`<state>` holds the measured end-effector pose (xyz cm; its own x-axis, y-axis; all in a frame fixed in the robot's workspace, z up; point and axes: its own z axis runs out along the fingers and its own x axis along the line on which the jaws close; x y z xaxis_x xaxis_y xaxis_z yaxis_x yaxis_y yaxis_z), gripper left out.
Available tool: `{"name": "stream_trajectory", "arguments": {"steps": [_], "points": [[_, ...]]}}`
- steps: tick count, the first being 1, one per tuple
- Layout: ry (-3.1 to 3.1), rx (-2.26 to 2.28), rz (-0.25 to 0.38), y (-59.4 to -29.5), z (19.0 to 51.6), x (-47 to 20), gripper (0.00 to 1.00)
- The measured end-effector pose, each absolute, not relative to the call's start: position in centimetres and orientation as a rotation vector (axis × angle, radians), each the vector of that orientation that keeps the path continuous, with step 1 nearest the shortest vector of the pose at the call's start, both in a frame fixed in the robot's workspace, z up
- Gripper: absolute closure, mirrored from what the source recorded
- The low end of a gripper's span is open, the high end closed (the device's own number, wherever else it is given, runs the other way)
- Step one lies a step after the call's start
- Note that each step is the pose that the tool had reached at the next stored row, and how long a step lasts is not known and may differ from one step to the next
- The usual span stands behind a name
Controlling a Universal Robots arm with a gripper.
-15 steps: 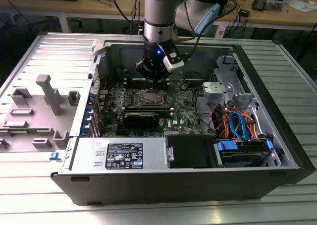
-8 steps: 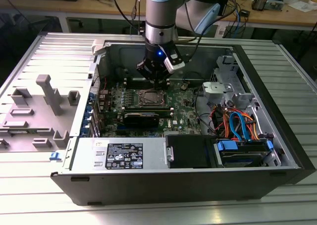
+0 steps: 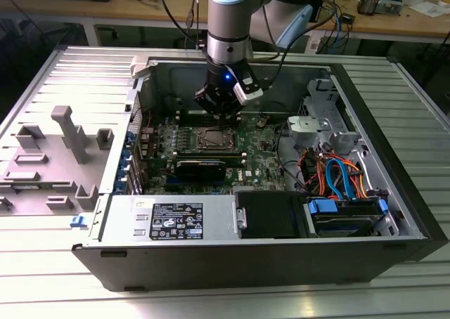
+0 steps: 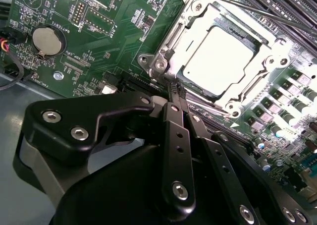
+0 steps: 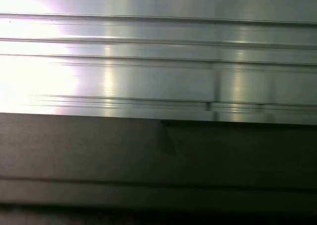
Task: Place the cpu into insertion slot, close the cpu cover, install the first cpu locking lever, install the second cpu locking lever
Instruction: 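Install the first cpu locking lever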
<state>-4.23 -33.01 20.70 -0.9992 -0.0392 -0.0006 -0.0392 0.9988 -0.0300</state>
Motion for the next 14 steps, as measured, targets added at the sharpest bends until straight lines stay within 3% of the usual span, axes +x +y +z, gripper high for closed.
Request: {"name": "stream_trajectory", "arguments": {"steps": [14], "points": [[3.139, -0.062, -0.054, -32.99, 20.7, -4.18, 0.89]]}}
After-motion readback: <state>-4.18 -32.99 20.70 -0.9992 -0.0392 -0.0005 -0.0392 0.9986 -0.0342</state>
